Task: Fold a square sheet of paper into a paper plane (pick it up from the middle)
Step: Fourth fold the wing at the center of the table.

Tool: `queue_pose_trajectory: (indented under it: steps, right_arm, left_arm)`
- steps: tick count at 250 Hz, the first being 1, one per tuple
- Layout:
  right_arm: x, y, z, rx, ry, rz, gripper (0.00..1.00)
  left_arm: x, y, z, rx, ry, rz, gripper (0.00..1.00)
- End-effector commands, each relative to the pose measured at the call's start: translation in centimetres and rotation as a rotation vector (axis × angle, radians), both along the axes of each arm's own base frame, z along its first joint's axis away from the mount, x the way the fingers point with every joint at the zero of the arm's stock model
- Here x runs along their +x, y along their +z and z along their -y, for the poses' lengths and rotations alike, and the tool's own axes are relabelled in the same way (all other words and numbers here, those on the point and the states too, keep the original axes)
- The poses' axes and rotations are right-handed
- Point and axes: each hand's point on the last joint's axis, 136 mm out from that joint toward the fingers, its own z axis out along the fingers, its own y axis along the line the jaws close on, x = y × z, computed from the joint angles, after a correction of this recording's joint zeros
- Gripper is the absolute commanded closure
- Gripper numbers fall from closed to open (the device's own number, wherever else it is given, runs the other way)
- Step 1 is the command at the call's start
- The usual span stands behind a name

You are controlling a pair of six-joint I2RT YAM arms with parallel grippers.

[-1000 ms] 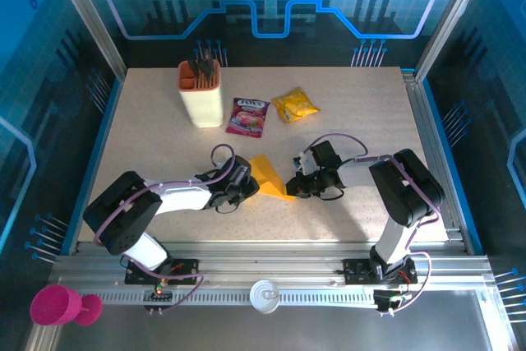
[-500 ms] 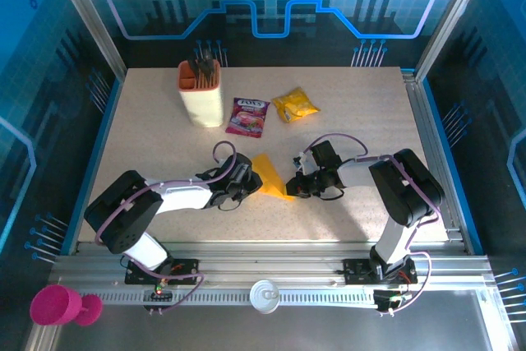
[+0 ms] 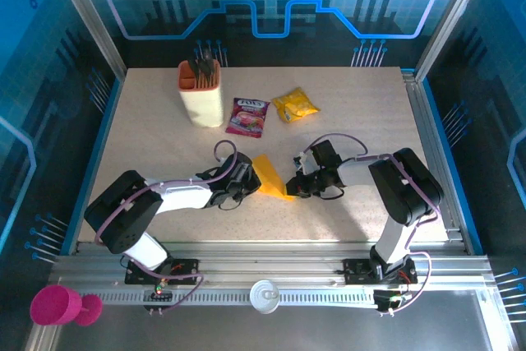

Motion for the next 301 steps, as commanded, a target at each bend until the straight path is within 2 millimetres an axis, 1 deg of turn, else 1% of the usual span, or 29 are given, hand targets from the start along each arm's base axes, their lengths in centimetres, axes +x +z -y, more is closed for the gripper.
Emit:
queue_pose_trajectory:
  steps: [1,29,52,77,112,140,181,249,301]
  right_arm:
    - [-1.1,-3.7,2.7,-0.194,-0.019,-0.021,1.0]
    - [-0.1,-0.5,2.0,-0.154,-0.01,0.04,1.0]
    - [0.3,1.3,1.5,-0.149,0.004,0.077,1.0]
    - [0.6,2.2,0.8,-0.151,0.021,0.101,1.0]
    - [0.8,2.6,-0.7,-0.148,0.043,0.112,1.0]
    - [0.4,2.2,-2.0,-0.16,0.072,0.107,1.0]
    - [-0.1,0.9,-2.6,-0.184,0.088,0.098,1.0]
    - [-0.6,-2.6,-1.4,-0.245,0.084,0.057,1.0]
    - [-1.1,-3.6,-0.7,-0.271,0.092,0.043,1.0]
  left_arm:
    - [-0.7,-0.1,-0.2,0.003,-0.027,-0.001,1.0]
    - [-1.1,0.0,-0.3,0.002,-0.029,-0.005,1.0]
    - [-1.7,0.1,-0.4,0.003,-0.024,-0.01,1.0]
    - [-2.2,0.0,-0.5,0.005,-0.014,-0.013,1.0]
    - [-2.8,-0.3,-0.7,0.014,-0.003,-0.021,1.0]
    - [-3.0,-0.3,-0.6,0.014,-0.003,-0.022,1.0]
    - [-2.9,-0.1,-0.7,0.018,0.006,-0.014,1.0]
    - [-2.2,1.2,0.2,0.008,-0.018,0.008,1.0]
    - [-1.1,2.4,1.4,-0.005,-0.036,0.033,1.0]
